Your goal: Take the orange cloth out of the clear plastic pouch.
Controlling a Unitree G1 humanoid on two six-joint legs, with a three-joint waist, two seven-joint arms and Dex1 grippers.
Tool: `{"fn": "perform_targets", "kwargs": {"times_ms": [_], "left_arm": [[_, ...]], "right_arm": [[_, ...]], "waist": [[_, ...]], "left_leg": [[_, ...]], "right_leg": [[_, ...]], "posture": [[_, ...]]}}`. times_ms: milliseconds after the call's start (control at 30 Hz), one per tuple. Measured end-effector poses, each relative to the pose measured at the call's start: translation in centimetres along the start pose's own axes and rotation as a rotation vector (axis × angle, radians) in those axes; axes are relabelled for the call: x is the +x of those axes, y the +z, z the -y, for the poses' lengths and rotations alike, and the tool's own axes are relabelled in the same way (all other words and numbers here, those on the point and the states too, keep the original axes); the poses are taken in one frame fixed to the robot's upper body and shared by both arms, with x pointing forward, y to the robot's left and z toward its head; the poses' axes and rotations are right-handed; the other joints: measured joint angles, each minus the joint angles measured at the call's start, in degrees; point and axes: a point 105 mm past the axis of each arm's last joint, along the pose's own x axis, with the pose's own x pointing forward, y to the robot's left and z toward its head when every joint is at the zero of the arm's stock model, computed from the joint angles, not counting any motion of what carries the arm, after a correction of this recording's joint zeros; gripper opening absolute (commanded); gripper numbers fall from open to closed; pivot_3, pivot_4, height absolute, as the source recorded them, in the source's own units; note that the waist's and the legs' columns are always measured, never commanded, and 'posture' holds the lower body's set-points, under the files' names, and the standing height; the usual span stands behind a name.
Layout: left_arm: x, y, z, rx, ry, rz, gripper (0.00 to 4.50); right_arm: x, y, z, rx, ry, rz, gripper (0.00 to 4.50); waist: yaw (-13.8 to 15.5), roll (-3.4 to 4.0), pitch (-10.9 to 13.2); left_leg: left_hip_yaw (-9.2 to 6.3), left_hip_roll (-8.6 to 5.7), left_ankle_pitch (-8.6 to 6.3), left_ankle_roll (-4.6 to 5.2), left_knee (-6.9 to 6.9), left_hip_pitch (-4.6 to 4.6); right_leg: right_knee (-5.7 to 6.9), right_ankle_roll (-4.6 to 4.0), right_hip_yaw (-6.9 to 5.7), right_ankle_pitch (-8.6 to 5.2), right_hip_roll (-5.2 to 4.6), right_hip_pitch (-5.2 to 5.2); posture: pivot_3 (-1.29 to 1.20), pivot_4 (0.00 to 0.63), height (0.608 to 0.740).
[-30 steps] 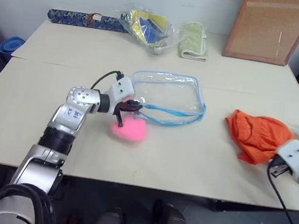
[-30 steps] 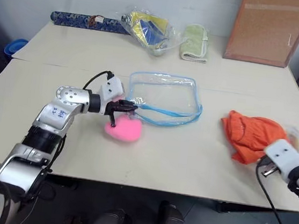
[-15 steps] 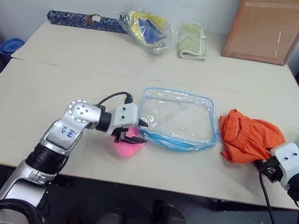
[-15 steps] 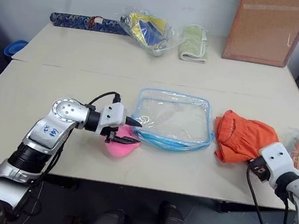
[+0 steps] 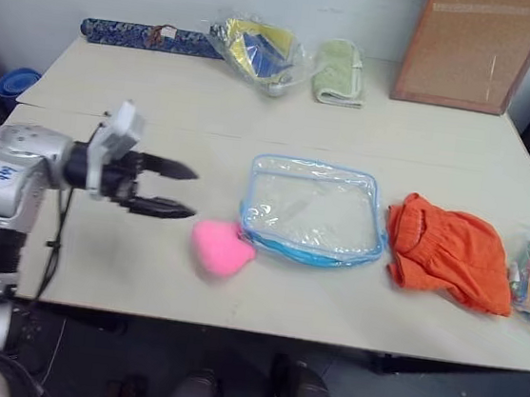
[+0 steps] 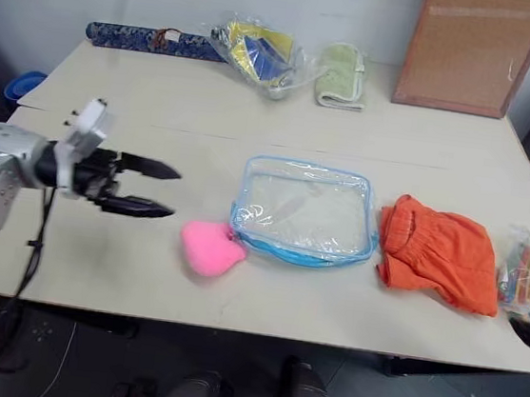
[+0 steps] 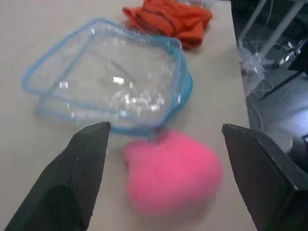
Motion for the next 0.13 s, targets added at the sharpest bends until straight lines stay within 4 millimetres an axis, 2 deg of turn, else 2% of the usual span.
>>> {"fn": "perform_targets", "kwargs": {"times_ms": [133], "left_arm": [[-2.3, -1.0, -2.0, -0.01, 0.09, -0.024, 3.93]], "right_arm": [[-1.8, -0.8, 1.4, 0.057, -0.064, 0.002, 4.45]], "waist": [[0.2, -0.04, 0.0]], "left_leg": [[-0.08, 0.01, -0.19, 0.18, -0.01, 0.4]], "right_leg": [[-0.24, 0.06, 0.0, -0.05, -0.25, 0.45]], "posture": [[0.0, 0.15, 0.74]]}}
